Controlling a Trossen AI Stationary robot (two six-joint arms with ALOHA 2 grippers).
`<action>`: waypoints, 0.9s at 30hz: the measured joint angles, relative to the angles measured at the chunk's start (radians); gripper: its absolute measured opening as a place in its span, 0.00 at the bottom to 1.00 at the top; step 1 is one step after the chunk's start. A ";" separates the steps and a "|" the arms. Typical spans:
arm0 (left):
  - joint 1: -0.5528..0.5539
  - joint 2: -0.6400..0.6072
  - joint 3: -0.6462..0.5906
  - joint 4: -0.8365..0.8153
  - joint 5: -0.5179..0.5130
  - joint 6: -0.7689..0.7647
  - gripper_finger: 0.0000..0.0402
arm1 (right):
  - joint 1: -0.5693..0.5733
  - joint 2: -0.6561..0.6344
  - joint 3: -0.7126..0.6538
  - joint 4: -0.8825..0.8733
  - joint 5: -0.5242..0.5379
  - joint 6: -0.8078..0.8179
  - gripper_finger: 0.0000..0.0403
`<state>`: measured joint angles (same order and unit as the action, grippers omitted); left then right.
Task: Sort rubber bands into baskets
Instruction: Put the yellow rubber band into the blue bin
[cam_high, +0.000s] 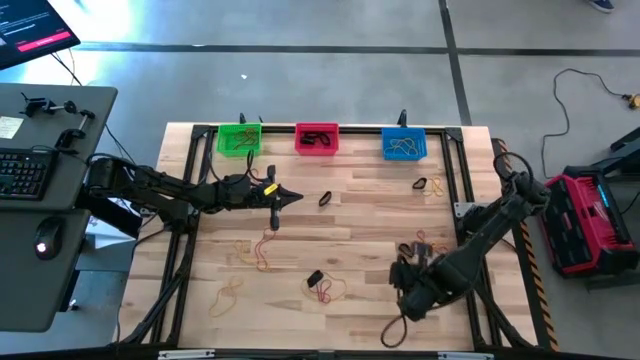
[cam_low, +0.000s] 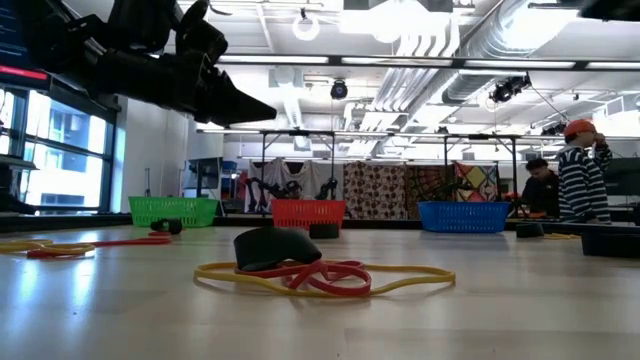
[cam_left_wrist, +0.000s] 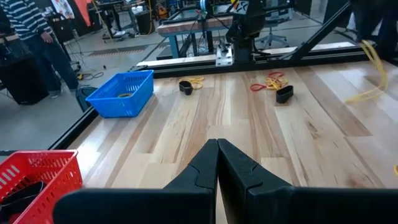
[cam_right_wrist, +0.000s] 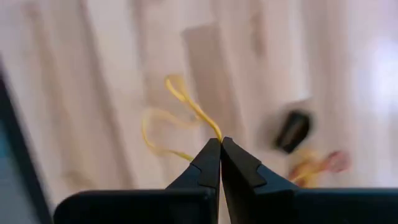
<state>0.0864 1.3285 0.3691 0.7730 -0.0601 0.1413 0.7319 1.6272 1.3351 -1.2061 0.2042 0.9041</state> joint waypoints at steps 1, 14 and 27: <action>0.000 0.000 0.000 -0.002 0.000 0.000 0.00 | -0.017 0.000 0.010 -0.015 0.013 -0.031 0.00; 0.000 0.000 0.000 -0.027 0.000 0.000 0.00 | -0.306 -0.133 0.008 -0.044 0.146 -0.431 0.00; 0.000 0.000 0.000 -0.037 0.000 -0.006 0.00 | -0.664 -0.230 0.008 -0.105 0.578 -0.414 0.00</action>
<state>0.0860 1.3289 0.3691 0.7357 -0.0601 0.1352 0.0679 1.3975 1.3430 -1.3112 0.7820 0.4901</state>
